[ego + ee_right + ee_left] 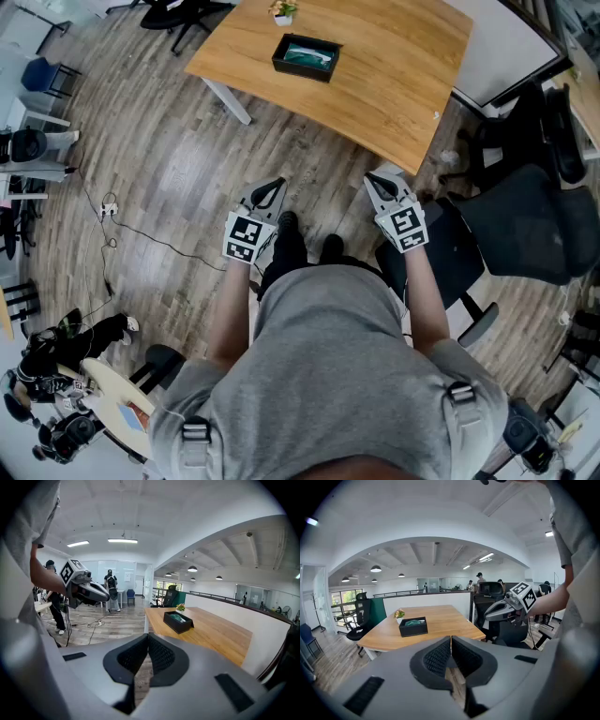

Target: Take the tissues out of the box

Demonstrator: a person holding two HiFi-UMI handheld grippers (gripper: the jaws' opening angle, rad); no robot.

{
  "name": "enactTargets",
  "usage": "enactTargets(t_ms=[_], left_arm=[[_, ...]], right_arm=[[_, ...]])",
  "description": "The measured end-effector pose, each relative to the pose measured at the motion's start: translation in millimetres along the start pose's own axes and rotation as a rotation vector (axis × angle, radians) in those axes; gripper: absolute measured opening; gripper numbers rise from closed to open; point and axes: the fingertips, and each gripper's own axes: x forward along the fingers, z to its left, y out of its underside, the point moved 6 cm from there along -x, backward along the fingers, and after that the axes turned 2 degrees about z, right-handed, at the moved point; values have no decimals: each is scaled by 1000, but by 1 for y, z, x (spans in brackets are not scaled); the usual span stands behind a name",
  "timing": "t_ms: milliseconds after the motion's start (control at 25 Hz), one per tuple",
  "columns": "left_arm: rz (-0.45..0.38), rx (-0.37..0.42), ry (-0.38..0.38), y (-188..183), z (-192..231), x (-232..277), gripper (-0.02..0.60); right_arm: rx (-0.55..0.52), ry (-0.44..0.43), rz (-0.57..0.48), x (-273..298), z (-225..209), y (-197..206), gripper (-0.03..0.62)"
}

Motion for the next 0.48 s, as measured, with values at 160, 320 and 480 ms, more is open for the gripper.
enactTargets(t_ms=[160,320,480], left_arm=[[1,1,-2,0,-7,-8,25],[-8,-1,-8,-1,-10,-13,25],[-12,4,-9,-2,-13,-14,25]], right_arm=[[-3,-3,-7,-8,7,-2,3],[-12,0,-16,-10,9,1,5],[-15,1,-11,-12,10,7,5]])
